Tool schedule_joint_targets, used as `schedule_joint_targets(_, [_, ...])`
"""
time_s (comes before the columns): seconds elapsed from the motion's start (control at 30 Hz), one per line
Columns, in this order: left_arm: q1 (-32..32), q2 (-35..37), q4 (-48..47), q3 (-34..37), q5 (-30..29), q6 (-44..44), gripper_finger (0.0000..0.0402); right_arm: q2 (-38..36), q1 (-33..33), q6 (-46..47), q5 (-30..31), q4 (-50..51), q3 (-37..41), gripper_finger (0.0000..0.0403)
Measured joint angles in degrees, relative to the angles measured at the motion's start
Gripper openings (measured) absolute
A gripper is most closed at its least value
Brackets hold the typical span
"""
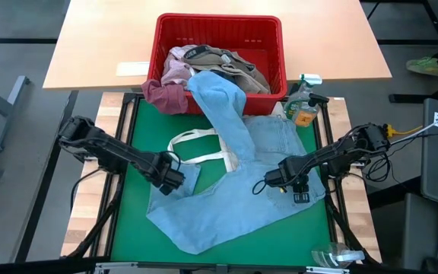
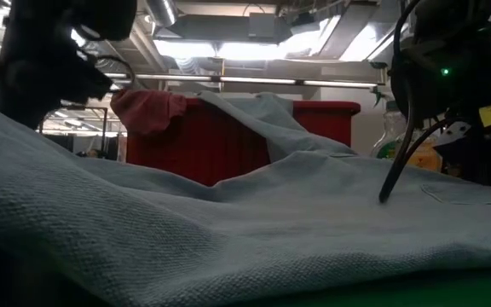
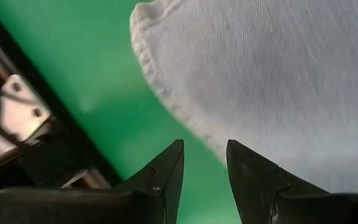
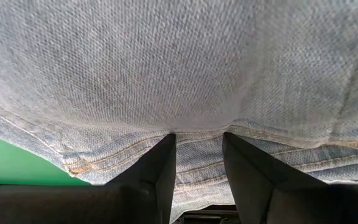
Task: Fold Laundry from Bin
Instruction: Fold the blue pants from the red laundry basket
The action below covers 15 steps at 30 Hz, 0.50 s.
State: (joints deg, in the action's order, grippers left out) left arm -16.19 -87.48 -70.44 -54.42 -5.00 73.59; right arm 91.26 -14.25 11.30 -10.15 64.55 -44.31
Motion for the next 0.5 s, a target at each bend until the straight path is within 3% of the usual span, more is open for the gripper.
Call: schedule_joint_targets(0.5, [1.85,0.41,20.57,14.52,-3.29,2.79,0.0116,0.0,0.0,-0.01,0.02,-0.03,-0.02,0.0131])
